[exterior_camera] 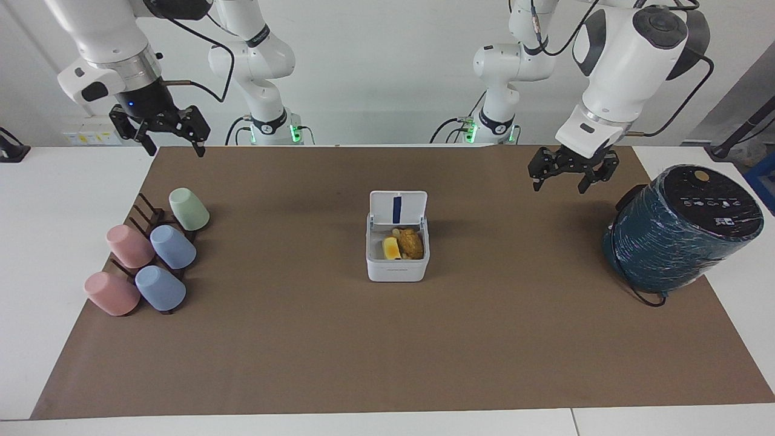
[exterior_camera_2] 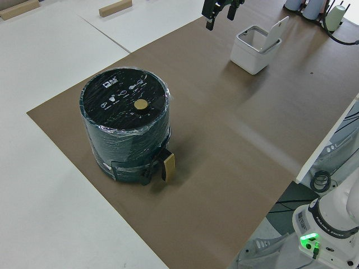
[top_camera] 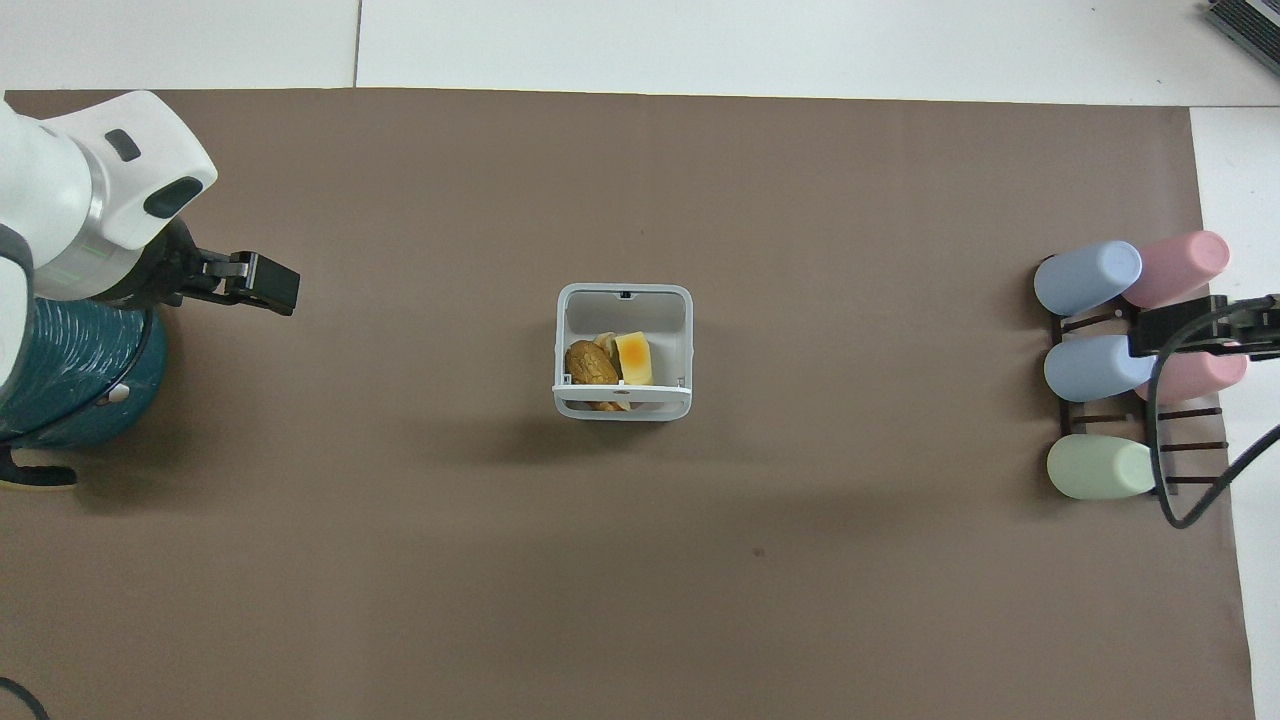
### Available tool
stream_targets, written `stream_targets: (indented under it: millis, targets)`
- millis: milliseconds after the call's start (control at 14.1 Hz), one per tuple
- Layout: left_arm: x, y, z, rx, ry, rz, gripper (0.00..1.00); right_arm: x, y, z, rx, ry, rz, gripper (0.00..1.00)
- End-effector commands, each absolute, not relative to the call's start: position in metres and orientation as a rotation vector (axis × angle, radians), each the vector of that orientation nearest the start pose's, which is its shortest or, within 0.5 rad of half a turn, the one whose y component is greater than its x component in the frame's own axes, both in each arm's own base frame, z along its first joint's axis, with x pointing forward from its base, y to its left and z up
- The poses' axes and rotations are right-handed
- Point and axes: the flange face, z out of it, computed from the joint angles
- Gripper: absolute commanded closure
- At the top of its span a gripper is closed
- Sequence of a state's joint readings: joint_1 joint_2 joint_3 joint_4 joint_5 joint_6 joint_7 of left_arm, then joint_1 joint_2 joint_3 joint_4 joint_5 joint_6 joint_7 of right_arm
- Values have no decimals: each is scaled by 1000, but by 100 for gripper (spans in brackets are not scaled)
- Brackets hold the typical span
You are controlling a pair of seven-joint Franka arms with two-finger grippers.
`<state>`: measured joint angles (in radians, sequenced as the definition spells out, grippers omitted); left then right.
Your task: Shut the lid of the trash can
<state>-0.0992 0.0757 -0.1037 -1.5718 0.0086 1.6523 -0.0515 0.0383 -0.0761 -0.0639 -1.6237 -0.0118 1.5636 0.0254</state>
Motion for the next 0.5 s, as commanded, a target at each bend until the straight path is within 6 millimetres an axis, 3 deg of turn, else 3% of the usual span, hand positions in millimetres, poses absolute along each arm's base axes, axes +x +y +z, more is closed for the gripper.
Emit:
stream_targets:
  millis: [0,426]
  targets:
    - [565,-115,591,-3119,249,-37,0,522,-14,640,-3140,94,-14,0]
    - [566,-116,590,-3121,240,-46,0,522,-14,640,-3140,94,-14,0]
